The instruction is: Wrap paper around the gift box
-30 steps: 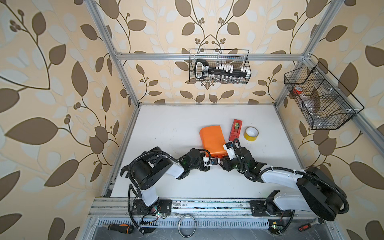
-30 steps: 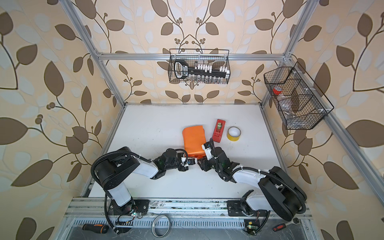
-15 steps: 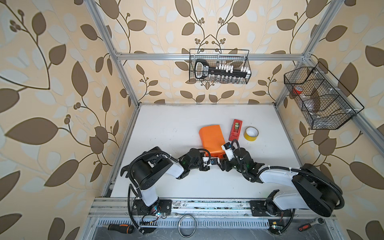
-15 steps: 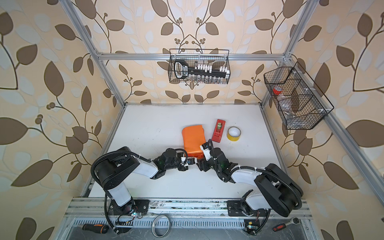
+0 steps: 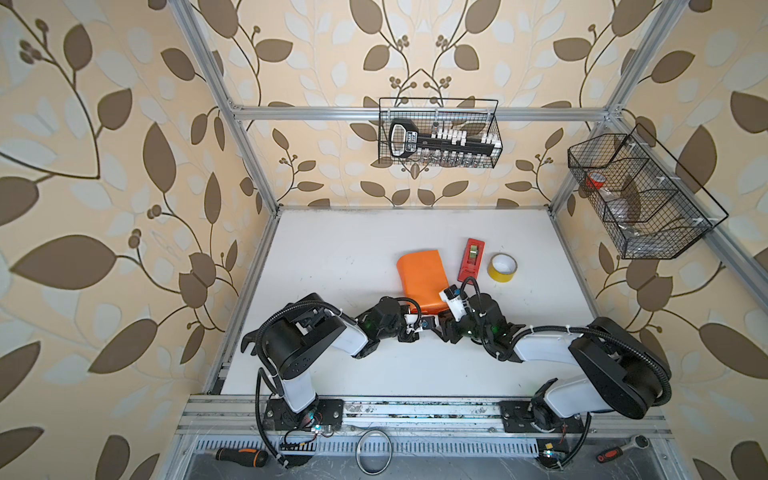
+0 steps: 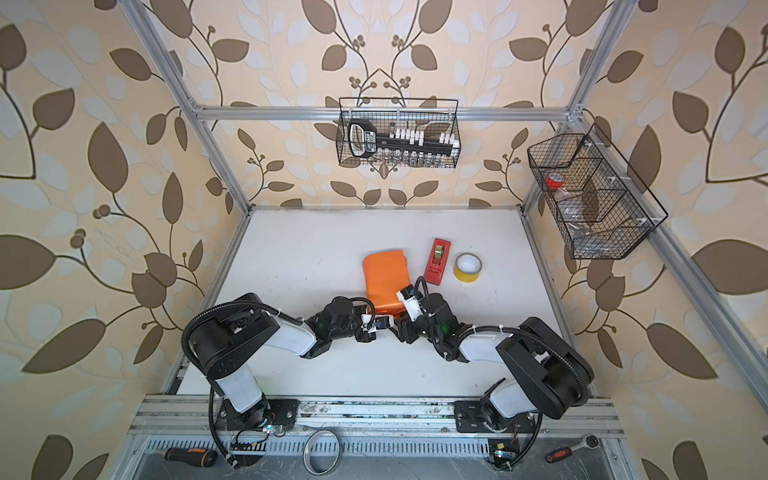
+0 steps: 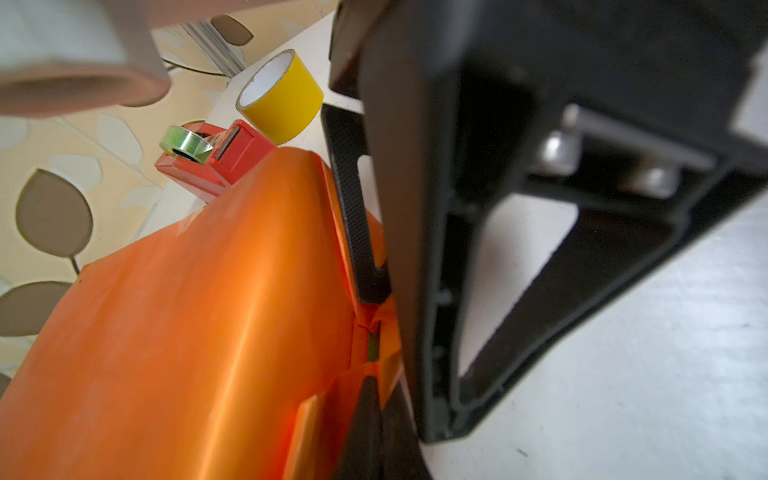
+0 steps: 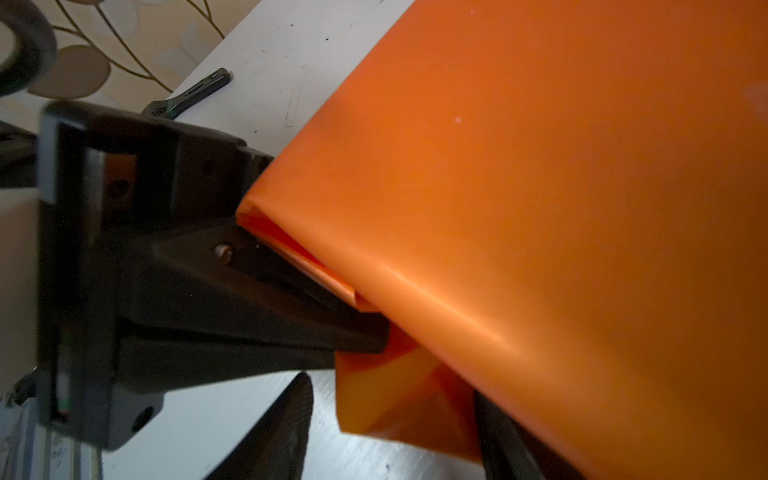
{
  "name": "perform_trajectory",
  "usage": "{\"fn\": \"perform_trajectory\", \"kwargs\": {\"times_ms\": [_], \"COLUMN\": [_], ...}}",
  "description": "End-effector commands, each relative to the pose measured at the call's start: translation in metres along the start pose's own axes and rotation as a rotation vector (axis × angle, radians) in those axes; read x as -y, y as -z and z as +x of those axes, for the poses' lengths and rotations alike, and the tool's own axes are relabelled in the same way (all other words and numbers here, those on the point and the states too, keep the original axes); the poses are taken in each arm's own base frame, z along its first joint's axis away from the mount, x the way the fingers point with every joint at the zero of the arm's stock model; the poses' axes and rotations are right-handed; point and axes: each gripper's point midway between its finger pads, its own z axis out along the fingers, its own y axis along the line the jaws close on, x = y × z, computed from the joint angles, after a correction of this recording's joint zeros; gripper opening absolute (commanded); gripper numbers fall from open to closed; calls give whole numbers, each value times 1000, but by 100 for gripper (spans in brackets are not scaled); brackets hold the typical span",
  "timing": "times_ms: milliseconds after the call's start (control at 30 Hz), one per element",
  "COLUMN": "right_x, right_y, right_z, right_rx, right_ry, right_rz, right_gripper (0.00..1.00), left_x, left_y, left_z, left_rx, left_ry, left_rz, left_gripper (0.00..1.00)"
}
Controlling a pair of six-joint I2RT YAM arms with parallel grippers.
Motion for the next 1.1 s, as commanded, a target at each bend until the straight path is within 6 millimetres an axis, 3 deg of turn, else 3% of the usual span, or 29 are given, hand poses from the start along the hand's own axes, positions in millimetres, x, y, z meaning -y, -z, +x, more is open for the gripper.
{"fn": "perform_trajectory", "kwargs": {"times_ms": [0,400,633,867,1067], "right_x": [-15,-15,9,31,52], "right_y": [0,17,26,54,75], "right_z": [-2,-5,-6,-26,-51], "right_rx": [14,60,92,206,279], "right_ry": [34,-10,-99,-178,-254], "right_rz": [-92,-122,-15,153,319], "right_gripper": [57,31,22,33,57], "left_x": [-13,-17,-20,-34,-32], "left_y": [3,3,3,4,3], "left_z": [-12,-9,-8,-8,-7], "left_rx": [37,20,15,2,10], "left_ry": [-20,-15,-3,68,133], "left_rz": [-42,-59,-77,-144,-140], "left_gripper": [0,0,0,0,0]}}
